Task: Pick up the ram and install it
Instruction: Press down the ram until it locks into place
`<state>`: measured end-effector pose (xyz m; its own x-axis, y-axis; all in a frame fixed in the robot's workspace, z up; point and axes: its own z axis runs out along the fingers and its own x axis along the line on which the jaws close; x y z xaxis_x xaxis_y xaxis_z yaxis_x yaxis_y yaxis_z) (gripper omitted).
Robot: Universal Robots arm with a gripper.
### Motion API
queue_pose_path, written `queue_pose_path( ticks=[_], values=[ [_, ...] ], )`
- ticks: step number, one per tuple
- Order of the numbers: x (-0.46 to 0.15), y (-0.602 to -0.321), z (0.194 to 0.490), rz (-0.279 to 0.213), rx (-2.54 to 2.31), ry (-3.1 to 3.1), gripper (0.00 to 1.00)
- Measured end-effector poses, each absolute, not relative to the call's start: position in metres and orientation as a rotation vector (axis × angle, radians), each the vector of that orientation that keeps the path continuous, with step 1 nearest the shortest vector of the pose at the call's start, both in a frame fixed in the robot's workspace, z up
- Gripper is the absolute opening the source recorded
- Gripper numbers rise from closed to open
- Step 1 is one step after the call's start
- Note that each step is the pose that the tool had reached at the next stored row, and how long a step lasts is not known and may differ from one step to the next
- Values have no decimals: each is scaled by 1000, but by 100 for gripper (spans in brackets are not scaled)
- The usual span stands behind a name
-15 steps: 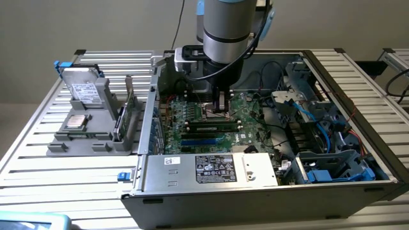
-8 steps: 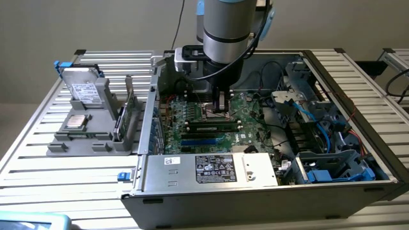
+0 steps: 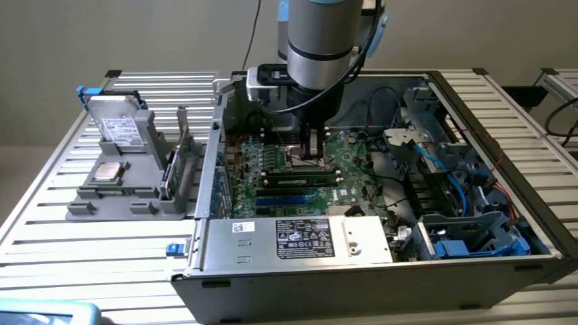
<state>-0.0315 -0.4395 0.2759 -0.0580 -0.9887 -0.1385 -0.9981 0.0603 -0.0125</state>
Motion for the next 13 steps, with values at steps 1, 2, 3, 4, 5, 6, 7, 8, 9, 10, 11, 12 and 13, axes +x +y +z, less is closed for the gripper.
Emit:
queue_pose_path(
  ticks=[1,2,3,4,5,6,7,8,9,10,11,12,13],
  values=[
    [-32,-439,276,130,-2065,2215,11],
    [-32,-439,276,129,-2048,2230,11],
    [-32,-439,276,127,-2030,2246,11],
    [-32,-439,276,126,-2011,2262,11],
    [-32,-440,276,124,-1991,2279,11],
    [-32,-440,276,123,-1971,2296,11],
    [-32,-440,276,121,-1951,2312,11],
    [-32,-440,276,120,-1931,2328,11],
    [-32,-440,276,118,-1911,2343,11],
    [-32,-440,276,117,-1891,2359,11],
    [-32,-439,276,115,-1870,2375,11],
    [-32,-440,276,114,-1850,2390,11],
    [-32,-440,276,112,-1829,2405,11]
  ],
)
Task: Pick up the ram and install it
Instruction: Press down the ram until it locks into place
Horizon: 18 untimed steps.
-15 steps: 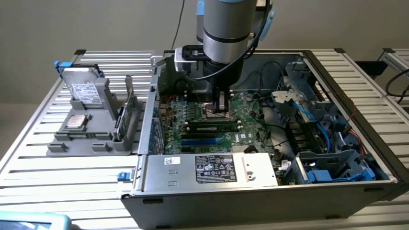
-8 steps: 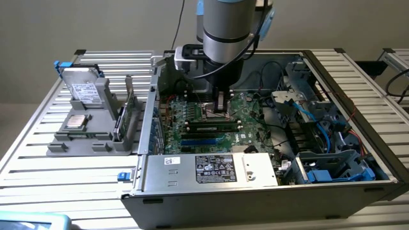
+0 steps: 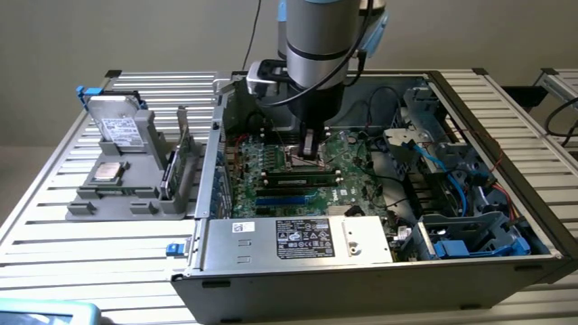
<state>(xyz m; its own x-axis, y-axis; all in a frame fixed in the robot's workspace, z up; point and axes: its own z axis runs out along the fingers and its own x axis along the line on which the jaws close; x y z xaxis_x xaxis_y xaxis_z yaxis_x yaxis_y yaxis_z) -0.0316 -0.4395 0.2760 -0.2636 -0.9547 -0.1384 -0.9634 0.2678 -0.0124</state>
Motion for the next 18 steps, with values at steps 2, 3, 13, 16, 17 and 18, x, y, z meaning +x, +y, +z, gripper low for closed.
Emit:
queue_pose_path(
  ticks=[2,3,13,16,17,18],
  values=[
    [-32,-439,276,109,-1787,2435,11],
    [-32,-439,276,108,-1766,2449,11],
    [-32,-439,276,93,-1571,2574,11],
    [-32,-440,276,89,-1514,2606,11],
    [-32,-439,276,87,-1493,2618,11],
    [-32,-439,276,86,-1472,2629,11]
  ],
)
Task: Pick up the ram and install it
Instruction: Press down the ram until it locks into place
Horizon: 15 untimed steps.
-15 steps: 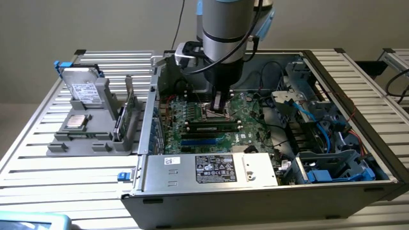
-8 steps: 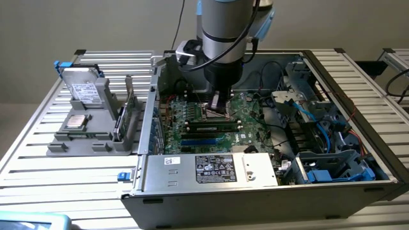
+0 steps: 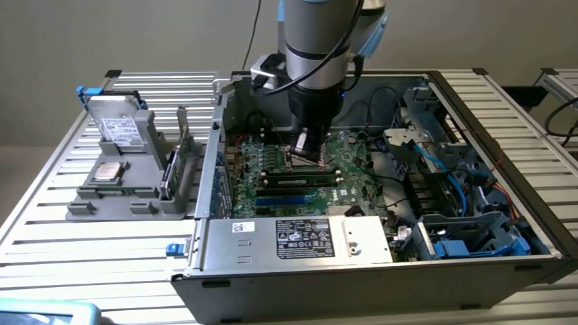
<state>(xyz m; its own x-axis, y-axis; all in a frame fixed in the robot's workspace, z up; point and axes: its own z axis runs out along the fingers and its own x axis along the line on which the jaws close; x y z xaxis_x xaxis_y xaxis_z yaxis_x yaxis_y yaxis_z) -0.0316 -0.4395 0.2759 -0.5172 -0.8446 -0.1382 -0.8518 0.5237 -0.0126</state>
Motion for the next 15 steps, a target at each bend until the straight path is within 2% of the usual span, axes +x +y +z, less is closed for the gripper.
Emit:
queue_pose_path(
  ticks=[15],
  values=[
    [-32,-440,276,86,-1189,2792,11]
  ],
)
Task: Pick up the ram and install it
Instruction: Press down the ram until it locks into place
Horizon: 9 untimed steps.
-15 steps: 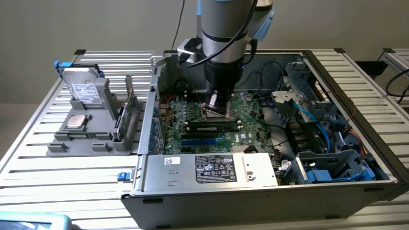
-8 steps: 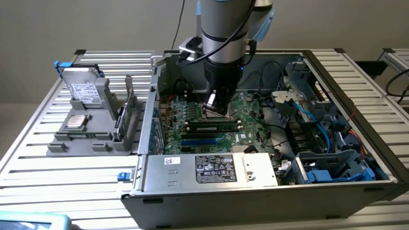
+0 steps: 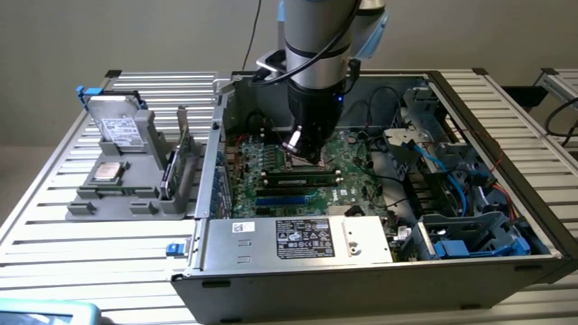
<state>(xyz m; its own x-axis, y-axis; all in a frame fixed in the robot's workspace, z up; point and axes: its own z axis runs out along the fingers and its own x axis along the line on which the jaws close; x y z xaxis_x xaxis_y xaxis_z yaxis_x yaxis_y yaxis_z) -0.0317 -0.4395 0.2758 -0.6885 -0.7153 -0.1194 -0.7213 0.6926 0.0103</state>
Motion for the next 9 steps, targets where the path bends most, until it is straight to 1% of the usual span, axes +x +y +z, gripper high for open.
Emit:
queue_pose_path(
  ticks=[9],
  values=[
    [-32,-439,276,96,-1037,2880,11]
  ],
)
